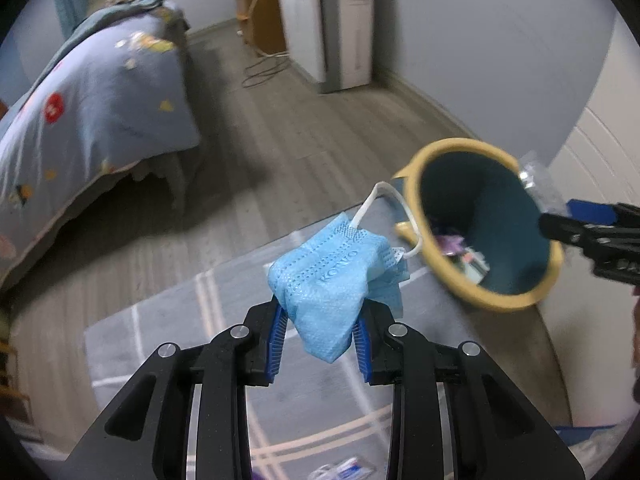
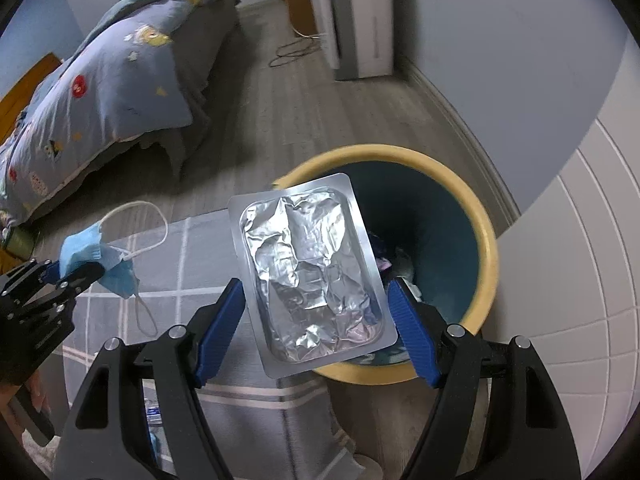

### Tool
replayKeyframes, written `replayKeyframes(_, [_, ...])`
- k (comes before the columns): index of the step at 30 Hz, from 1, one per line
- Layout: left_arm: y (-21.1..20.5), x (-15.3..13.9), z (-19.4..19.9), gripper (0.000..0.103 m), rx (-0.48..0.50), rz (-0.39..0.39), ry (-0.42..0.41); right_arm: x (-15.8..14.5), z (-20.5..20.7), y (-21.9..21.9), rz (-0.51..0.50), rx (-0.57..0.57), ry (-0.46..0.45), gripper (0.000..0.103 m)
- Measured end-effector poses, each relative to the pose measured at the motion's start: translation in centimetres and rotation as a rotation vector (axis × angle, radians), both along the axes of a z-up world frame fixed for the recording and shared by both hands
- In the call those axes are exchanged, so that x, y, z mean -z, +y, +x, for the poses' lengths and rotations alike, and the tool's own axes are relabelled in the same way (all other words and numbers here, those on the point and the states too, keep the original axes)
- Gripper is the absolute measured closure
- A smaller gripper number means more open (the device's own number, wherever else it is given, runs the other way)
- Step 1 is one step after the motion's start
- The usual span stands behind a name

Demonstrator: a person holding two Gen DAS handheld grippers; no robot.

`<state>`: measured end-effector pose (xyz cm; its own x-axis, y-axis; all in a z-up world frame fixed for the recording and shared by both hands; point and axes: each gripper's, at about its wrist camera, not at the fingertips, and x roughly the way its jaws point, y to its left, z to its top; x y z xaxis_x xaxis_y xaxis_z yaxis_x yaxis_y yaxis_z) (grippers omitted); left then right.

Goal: Collect trash
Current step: 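Carry the face mask and blister pack over the teal bin, then open the right gripper to drop the blister pack while the left drops the mask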

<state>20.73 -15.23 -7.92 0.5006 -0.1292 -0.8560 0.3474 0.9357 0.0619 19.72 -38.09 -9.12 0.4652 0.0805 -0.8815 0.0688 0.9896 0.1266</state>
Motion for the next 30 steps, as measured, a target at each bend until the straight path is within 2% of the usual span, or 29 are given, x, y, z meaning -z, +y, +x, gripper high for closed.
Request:
replayKeyframes(6, [-4.1, 0.5, 0.5, 0.072, 0.055, -0.045, 0.04, 1.6, 0.5, -3.0, -0.067, 0.078, 0.024, 0.03])
replayKeyframes(13, [-8.3, 0.9, 1.1, 0.072, 0.128, -0.093, 0.07, 3.7, 1.0, -4.5, -0.06, 0.117, 0.056, 0.03])
replayKeyframes(21, [-11.7, 2.6, 2.7, 0.072, 0.18, -0.031, 0.067, 5.2, 0.7, -7.2, 0.049, 0.233, 0.083, 0.03])
replayKeyframes(28, [-13.3, 2.9, 4.6, 0.068, 0.174, -0.018, 0.042, 5.7, 1.2, -6.4, 0.008, 0.217, 0.112, 0.03])
replayKeyframes(30, [-13.7, 2.6, 5.1, 0.058, 0.17, -0.018, 0.033, 5.7, 1.2, -6.3, 0.0, 0.208, 0.118, 0.03])
